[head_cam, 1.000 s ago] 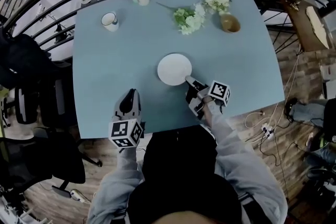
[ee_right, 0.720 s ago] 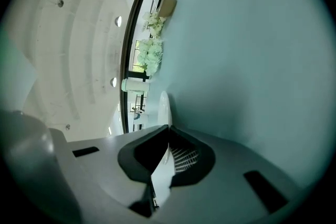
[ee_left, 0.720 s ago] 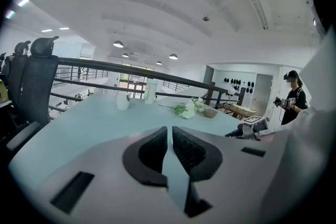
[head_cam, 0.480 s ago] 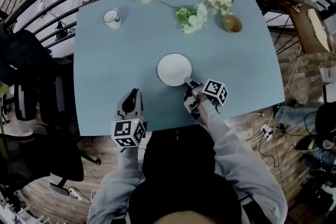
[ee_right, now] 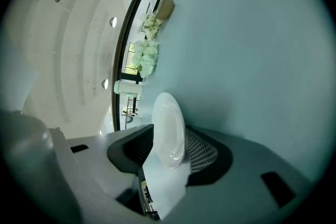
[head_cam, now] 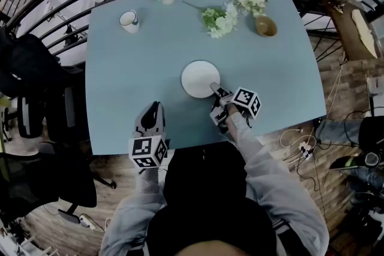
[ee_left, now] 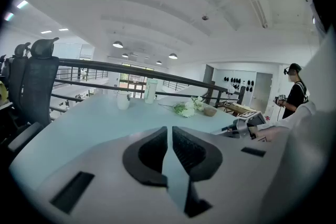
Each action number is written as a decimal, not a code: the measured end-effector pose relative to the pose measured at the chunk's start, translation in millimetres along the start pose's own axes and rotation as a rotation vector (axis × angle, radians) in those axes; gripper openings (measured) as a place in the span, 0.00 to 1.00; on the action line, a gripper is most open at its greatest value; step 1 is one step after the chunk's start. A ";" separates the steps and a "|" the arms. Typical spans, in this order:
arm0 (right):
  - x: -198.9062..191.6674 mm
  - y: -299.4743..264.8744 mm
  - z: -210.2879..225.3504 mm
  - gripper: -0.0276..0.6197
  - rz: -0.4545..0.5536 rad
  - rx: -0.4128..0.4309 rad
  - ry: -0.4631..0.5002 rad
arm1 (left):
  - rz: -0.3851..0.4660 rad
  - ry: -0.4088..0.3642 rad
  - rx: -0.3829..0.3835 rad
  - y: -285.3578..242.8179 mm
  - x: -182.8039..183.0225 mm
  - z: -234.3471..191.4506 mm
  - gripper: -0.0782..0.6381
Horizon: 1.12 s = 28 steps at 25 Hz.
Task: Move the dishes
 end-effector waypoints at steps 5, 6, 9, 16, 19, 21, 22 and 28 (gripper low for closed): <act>2.9 5.9 -6.0 0.47 0.017 0.010 -0.033 | -0.006 -0.005 -0.012 -0.9 1.1 1.6 0.17; 3.1 7.3 -6.5 0.50 0.018 0.009 -0.036 | -0.008 -0.004 -0.015 -1.4 1.5 1.2 0.17; 3.8 13.0 -6.4 0.56 0.024 0.006 -0.046 | -0.010 -0.003 -0.023 -3.4 1.5 0.8 0.17; 5.4 45.7 -21.4 0.62 0.072 0.058 0.093 | -0.015 -0.020 -0.075 -6.8 5.5 5.7 0.17; 10.5 74.3 -47.0 0.57 0.188 0.074 0.347 | -0.016 -0.031 -0.113 -10.1 9.4 7.8 0.17; 13.3 96.9 -60.7 0.49 0.290 0.074 0.522 | -0.012 -0.035 -0.145 -13.0 13.0 11.9 0.17; 13.4 109.3 -66.1 0.43 0.340 0.079 0.597 | -0.007 -0.032 -0.162 -13.9 15.7 14.7 0.17; -0.6 191.2 -94.1 0.17 0.651 0.027 0.971 | 0.040 -0.039 -0.302 -20.0 43.7 29.6 0.17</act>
Point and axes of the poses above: the fingertips, and each gripper's own axes: y backward along the fingers, z to its right, x out of its top, the point moved 9 cm from there along y, backward along the fingers, and after that the axes turned 4 degrees about y, right-handed, at the moved point
